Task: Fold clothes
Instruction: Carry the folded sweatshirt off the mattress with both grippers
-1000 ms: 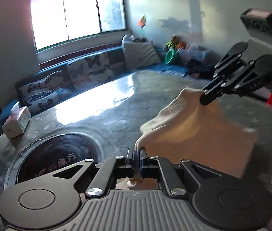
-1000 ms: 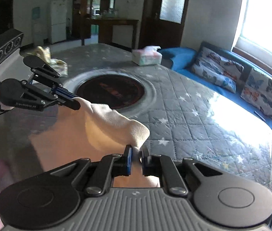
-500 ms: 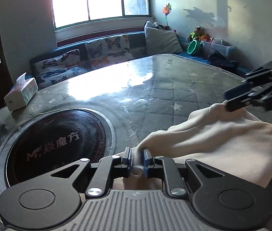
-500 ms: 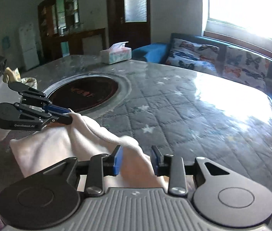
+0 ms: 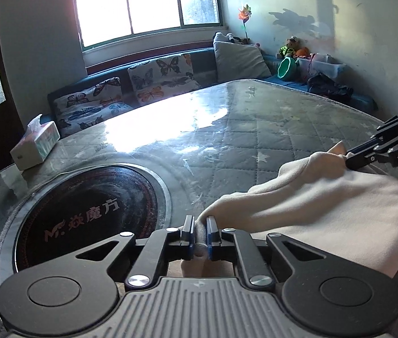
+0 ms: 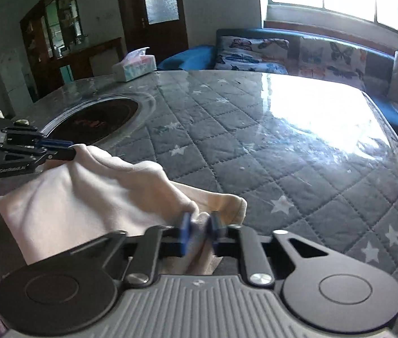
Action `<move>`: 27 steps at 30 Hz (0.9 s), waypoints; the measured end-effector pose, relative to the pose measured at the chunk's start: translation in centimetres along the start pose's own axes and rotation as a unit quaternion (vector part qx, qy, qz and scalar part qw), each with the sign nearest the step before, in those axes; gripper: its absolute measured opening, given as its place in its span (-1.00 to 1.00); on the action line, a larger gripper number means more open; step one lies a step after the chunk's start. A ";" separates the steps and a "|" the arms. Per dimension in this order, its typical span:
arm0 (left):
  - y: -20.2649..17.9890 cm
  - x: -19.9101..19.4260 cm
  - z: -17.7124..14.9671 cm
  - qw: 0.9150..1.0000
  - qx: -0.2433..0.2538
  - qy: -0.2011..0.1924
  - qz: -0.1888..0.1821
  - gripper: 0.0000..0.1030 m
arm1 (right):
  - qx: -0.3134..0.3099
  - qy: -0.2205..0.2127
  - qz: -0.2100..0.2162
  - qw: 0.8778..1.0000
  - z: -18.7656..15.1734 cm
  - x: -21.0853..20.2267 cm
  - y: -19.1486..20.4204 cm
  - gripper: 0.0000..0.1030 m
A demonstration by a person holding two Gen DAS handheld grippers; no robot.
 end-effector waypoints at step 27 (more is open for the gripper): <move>-0.8 -1.0 3.5 0.998 -0.041 -0.012 -0.047 -0.47 | 0.011 -0.004 0.071 0.997 7.1 2.5 2.3 -0.70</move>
Point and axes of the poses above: each gripper's, at about its wrist camera, not at the fingertips, and x roughly the way its jaws point, y to its left, z to its top, the point moved 5 cm from there along x, roughly the way its jaws point, and after that the axes turned 8 degrees about y, right-handed, at the moved point
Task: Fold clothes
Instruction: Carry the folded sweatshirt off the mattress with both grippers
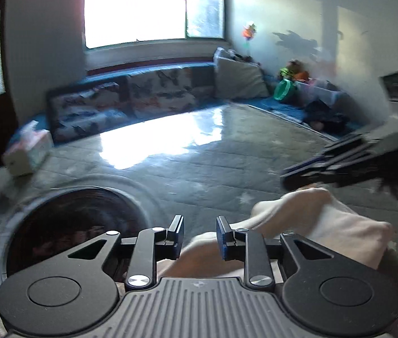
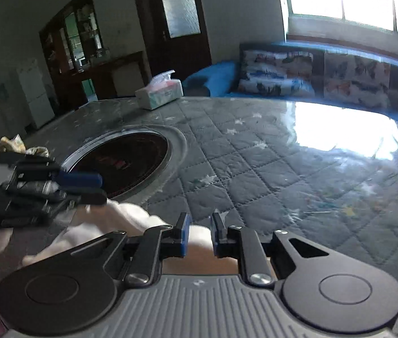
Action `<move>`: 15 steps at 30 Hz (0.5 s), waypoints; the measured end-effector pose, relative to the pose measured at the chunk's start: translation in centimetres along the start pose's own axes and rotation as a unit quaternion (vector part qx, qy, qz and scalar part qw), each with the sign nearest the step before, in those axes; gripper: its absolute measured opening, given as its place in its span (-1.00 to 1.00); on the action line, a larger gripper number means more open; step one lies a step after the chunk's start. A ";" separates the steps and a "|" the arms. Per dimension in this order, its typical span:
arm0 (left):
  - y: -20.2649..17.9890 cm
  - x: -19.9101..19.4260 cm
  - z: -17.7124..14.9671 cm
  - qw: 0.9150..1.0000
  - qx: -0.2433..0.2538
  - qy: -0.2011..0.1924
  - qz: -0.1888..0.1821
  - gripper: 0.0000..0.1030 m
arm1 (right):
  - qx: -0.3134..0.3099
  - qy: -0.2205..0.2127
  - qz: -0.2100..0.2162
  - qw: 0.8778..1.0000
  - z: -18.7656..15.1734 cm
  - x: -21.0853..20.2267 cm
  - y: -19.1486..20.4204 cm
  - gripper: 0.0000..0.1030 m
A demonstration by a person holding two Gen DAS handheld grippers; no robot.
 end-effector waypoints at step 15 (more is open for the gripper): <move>0.8 3.3 -0.1 0.999 -0.003 0.034 -0.026 -0.58 | 0.014 0.043 0.019 0.999 0.7 3.4 -0.2 -0.96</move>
Point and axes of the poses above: each gripper's, at about its wrist camera, not at the fingertips, and x roughly the way its jaws point, y to its left, z to its top, the point moved 5 cm from there along x, roughly the way its jaws point, and after that the axes turned 8 degrees about y, right-handed, at the moved point
